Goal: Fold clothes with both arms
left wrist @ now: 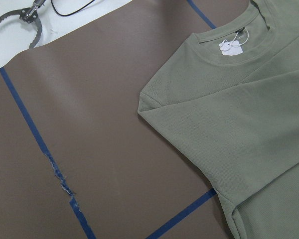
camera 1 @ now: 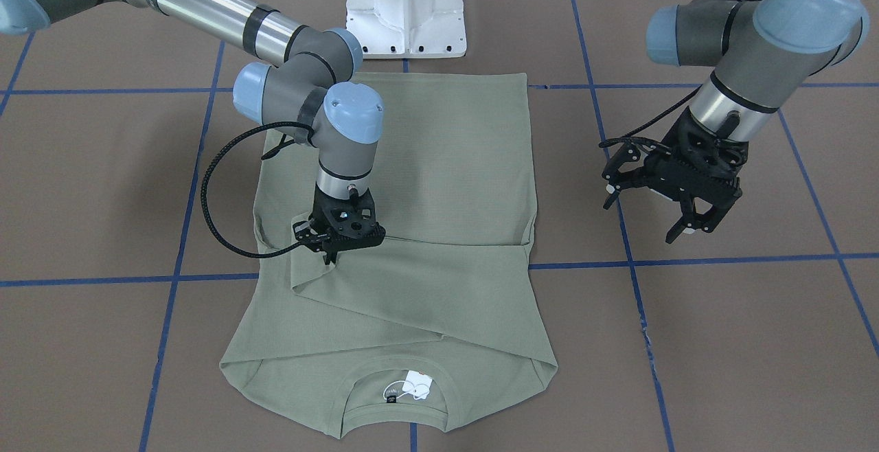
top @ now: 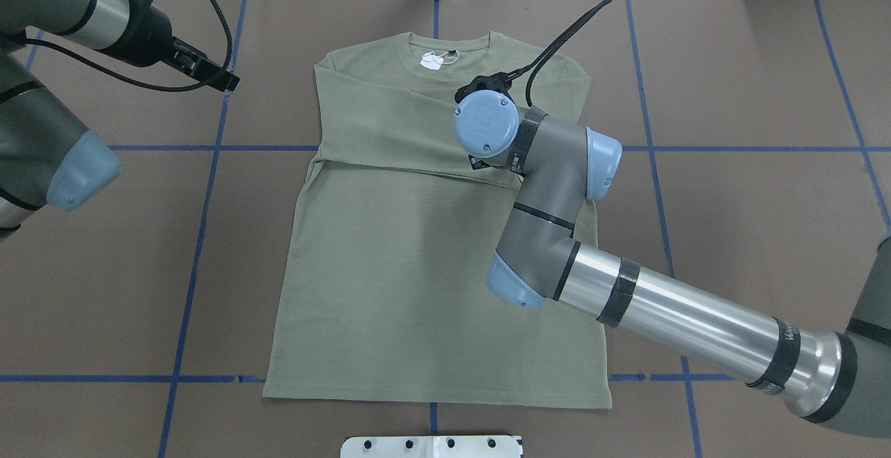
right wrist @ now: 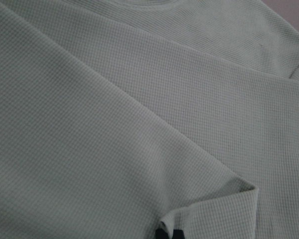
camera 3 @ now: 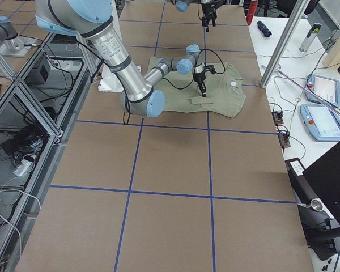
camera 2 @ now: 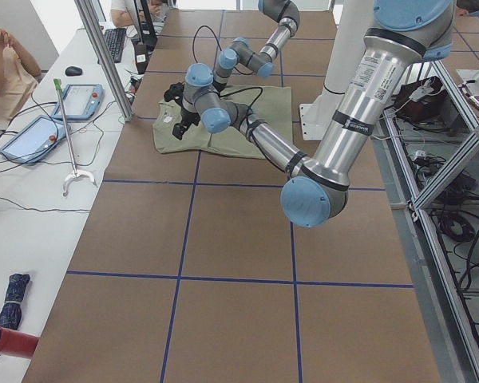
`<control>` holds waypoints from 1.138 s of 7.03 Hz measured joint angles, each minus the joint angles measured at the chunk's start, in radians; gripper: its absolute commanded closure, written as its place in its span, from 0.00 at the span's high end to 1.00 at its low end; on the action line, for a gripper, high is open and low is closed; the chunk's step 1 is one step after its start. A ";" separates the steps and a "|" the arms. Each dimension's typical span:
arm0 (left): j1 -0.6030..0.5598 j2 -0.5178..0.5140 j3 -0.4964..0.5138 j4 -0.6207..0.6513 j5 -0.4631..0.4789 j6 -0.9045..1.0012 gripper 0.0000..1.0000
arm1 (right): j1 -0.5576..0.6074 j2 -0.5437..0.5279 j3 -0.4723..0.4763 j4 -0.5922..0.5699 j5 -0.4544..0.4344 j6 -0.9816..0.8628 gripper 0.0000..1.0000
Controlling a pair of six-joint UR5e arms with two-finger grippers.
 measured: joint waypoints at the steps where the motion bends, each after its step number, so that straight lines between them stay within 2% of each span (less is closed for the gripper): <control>1: 0.000 0.005 0.001 -0.008 0.000 0.000 1.00 | 0.000 0.000 0.003 0.000 0.000 0.000 0.28; 3: 0.001 0.017 0.002 -0.027 0.000 0.000 1.00 | 0.000 0.001 0.007 0.000 0.000 0.000 0.26; 6: 0.002 0.019 0.004 -0.032 0.000 0.000 1.00 | 0.001 0.004 0.008 0.000 0.000 0.000 0.04; 8: 0.002 0.019 0.004 -0.032 0.000 0.000 1.00 | 0.001 0.004 0.009 0.000 0.000 0.000 0.00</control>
